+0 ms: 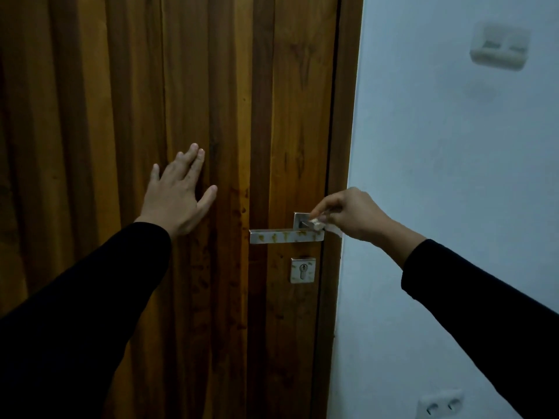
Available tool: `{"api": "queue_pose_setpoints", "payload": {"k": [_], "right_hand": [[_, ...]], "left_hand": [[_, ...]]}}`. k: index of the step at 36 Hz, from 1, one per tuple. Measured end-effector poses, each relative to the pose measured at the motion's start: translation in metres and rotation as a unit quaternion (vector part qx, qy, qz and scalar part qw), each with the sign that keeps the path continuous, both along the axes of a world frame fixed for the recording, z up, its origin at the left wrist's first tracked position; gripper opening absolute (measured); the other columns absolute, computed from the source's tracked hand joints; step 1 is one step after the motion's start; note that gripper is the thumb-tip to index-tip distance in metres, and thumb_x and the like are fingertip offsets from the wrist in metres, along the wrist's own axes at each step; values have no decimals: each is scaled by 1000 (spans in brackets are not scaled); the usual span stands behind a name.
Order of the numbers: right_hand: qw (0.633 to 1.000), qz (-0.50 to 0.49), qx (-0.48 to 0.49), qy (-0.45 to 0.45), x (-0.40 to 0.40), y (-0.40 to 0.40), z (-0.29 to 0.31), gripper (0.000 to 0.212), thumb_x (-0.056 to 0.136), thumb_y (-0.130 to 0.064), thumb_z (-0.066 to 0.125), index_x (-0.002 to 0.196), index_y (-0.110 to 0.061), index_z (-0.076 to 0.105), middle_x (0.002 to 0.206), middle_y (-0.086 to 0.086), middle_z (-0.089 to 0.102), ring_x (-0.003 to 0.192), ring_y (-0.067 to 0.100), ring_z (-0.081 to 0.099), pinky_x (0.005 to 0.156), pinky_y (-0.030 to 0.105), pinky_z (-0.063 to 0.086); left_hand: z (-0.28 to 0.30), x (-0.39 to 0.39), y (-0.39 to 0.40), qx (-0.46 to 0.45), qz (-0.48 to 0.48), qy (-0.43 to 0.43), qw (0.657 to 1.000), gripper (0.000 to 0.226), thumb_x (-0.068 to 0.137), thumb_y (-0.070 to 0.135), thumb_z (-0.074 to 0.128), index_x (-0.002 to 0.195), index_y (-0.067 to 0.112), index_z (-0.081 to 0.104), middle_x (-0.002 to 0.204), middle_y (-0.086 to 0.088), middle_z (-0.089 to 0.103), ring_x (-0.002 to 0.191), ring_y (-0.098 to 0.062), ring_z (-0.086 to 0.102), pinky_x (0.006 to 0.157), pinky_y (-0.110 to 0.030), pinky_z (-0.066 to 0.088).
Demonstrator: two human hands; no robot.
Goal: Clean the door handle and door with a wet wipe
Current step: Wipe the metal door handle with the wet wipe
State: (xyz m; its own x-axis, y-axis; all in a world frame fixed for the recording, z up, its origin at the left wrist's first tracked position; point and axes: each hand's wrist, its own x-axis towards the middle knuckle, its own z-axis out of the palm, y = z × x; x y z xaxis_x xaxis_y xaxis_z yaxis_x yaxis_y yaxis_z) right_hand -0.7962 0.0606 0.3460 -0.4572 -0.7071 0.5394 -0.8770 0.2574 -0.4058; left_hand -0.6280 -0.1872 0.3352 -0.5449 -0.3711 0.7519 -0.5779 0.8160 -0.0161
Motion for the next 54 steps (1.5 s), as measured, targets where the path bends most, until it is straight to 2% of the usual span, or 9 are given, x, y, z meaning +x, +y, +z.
{"api": "queue_pose_setpoints", "payload": {"k": [4,10,15,25,32,39,46,51,54], "right_hand": [[998,-60,2,32,-2,-7,-4,16,88,-16,61,101,-14,70,101,0,64,90,10,55,65,11,41],[989,-103,32,101,5,-20,-15,18,88,-2,56,95,-8,72,104,7,68,91,16,59,71,16,42],[986,-122,45,108,8,-26,-14,15,87,-5,59,94,-9,72,104,8,67,97,19,59,74,21,46],[989,-96,27,105,31,-49,-14,11,86,-6,61,89,-9,71,96,5,66,83,12,57,73,20,48],[989,-108,41,94,45,-70,-17,14,86,-13,62,98,-9,67,96,6,65,91,19,62,78,32,56],[996,-50,28,66,53,-72,-18,13,86,-12,62,97,-11,68,104,4,65,97,14,60,83,27,53],[996,-84,-16,32,32,-45,4,9,87,-12,61,90,-13,70,96,-1,61,78,3,50,60,10,44],[986,-147,43,62,20,-40,-3,14,88,-9,59,85,-4,71,92,9,68,78,19,63,66,25,54],[985,-152,42,64,20,-47,-8,11,87,-9,59,87,-7,70,91,7,67,82,17,62,66,23,50]], "left_hand": [[1,1,1,6,-2,1,1000,69,96,53,24,152,21,-2,160,1,-8,146,-20,2,117,-49,5],[0,2,0,5,-8,-1,1000,69,97,53,22,151,21,-4,159,2,-10,146,-19,0,118,-49,4],[1,1,1,4,-3,-5,1000,68,97,53,22,151,21,-4,159,1,-10,146,-19,1,118,-49,5],[1,2,1,4,-3,-6,1000,68,97,54,21,151,21,-5,159,1,-11,146,-19,1,117,-49,5],[1,1,1,5,0,-7,1000,69,96,54,21,151,21,-6,159,1,-11,146,-19,0,118,-50,5],[0,2,-1,5,-9,-4,1000,68,97,54,21,151,22,-6,159,2,-11,146,-19,0,117,-48,3],[1,3,-1,4,-3,-11,1000,68,96,55,20,150,22,-7,159,2,-12,146,-19,-1,117,-48,3],[1,3,-1,4,-2,-12,1000,68,96,55,20,150,22,-7,159,2,-13,146,-19,-2,117,-47,2],[1,3,0,5,-4,-11,1000,69,96,54,20,150,22,-7,159,2,-13,146,-19,-1,117,-47,3]]}}
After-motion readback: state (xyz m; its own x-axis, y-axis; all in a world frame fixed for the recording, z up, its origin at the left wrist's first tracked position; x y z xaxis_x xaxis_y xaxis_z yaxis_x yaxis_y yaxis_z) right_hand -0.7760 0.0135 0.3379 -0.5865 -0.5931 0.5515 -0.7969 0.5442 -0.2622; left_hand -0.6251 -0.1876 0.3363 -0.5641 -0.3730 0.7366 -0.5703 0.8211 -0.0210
